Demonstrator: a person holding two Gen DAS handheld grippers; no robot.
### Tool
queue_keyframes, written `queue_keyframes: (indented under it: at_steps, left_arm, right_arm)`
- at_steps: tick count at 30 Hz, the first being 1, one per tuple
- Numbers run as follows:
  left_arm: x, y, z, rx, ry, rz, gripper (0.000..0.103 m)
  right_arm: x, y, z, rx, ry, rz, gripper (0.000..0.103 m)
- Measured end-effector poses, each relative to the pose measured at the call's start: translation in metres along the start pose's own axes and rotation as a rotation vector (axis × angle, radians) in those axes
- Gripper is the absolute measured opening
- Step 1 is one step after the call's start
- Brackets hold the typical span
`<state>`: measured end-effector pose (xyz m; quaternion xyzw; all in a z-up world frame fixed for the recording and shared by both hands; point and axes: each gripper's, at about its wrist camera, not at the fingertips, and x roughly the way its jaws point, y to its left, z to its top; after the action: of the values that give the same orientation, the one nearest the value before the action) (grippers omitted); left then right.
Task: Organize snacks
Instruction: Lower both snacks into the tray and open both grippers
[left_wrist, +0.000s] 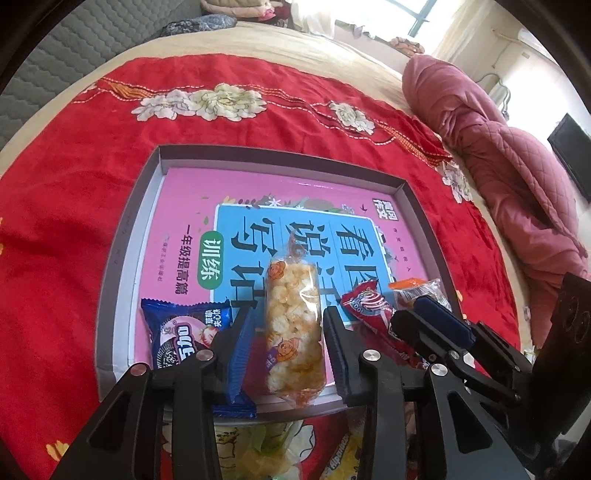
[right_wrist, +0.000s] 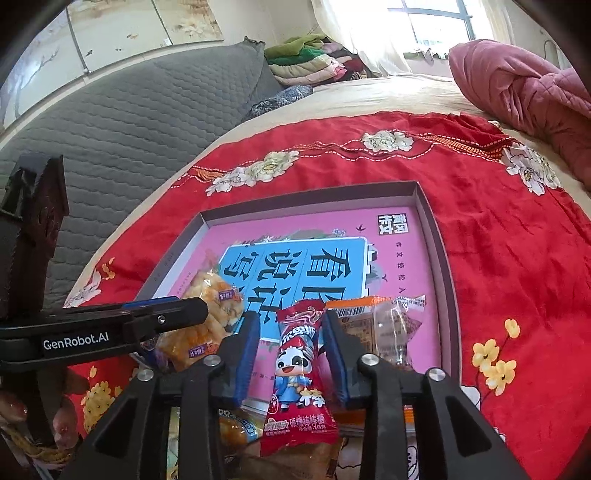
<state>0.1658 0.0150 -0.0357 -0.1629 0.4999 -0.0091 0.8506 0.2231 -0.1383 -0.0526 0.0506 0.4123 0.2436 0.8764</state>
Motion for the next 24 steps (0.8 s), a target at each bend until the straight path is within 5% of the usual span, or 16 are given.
queue_keyframes:
  at_steps: [24]
  left_arm:
    - [-0.034, 0.008, 0.005, -0.013, -0.050, 0.021, 0.057]
  right_arm:
    - [-0.020, -0.014, 0.010, 0.063, -0.075, 0.001, 0.053]
